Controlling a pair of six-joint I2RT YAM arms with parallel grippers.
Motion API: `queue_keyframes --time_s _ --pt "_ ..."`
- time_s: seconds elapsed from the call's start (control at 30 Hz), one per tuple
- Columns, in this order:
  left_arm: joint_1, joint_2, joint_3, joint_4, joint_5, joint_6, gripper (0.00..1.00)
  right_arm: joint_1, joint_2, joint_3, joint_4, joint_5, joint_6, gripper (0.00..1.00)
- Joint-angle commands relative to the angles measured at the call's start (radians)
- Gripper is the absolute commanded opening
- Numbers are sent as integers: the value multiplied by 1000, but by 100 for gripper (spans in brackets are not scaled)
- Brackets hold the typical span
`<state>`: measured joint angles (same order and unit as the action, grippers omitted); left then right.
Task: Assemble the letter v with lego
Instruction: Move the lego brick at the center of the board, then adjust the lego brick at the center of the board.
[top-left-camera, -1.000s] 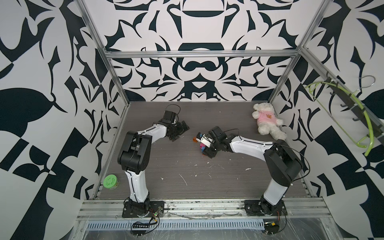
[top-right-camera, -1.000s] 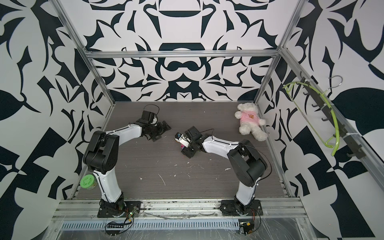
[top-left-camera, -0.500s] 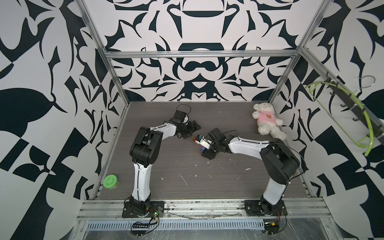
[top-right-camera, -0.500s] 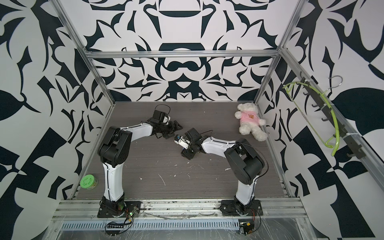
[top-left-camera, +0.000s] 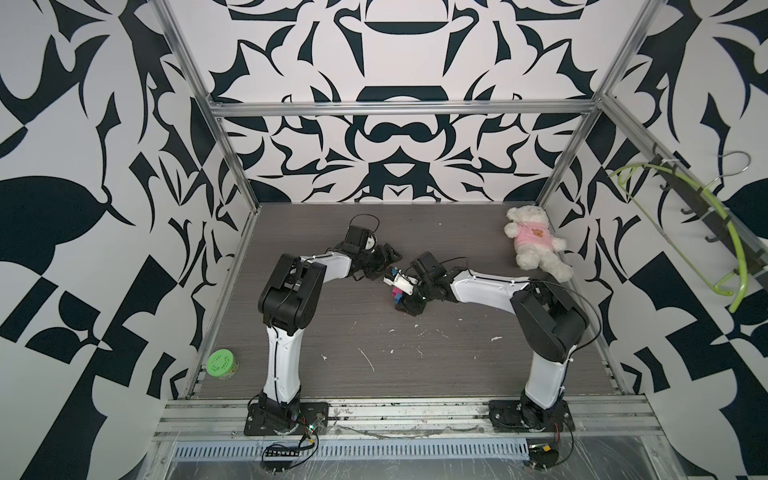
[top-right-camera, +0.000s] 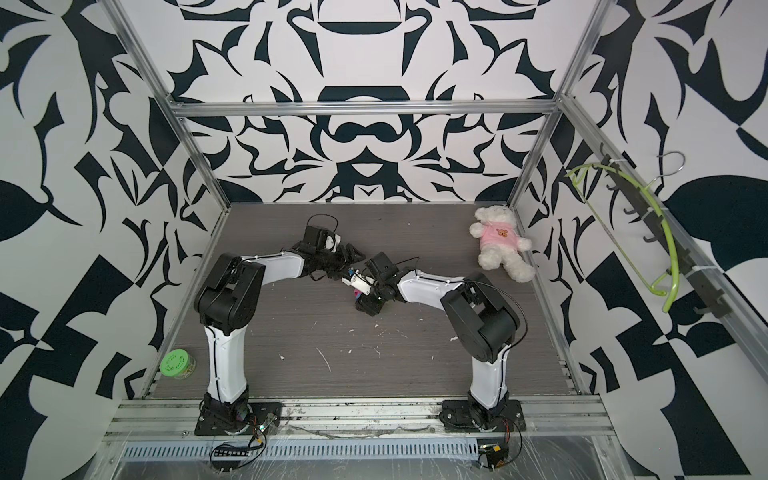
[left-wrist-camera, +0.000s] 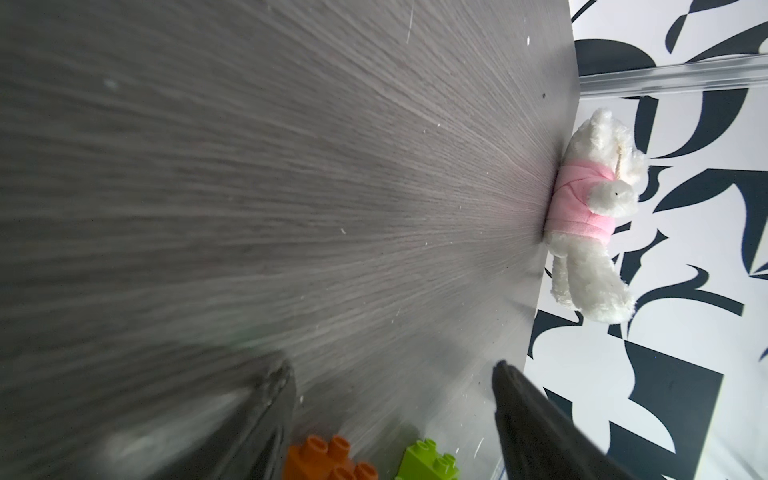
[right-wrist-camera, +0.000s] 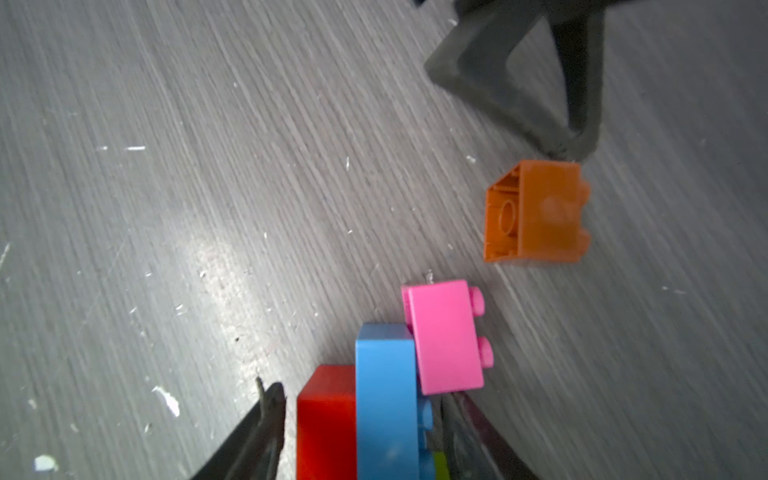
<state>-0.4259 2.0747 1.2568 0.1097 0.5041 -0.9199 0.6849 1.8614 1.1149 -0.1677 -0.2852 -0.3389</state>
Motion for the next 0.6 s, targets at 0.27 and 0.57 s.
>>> queue_keyframes --time_s 0.27,0.57 --pt "-16 -53 -133 41 33 -49 77 -4 20 55 21 -16 -20 62" --pt "-11 -107 -170 -2 -6 -32 82 -33 8 71 -37 2 -58 62"
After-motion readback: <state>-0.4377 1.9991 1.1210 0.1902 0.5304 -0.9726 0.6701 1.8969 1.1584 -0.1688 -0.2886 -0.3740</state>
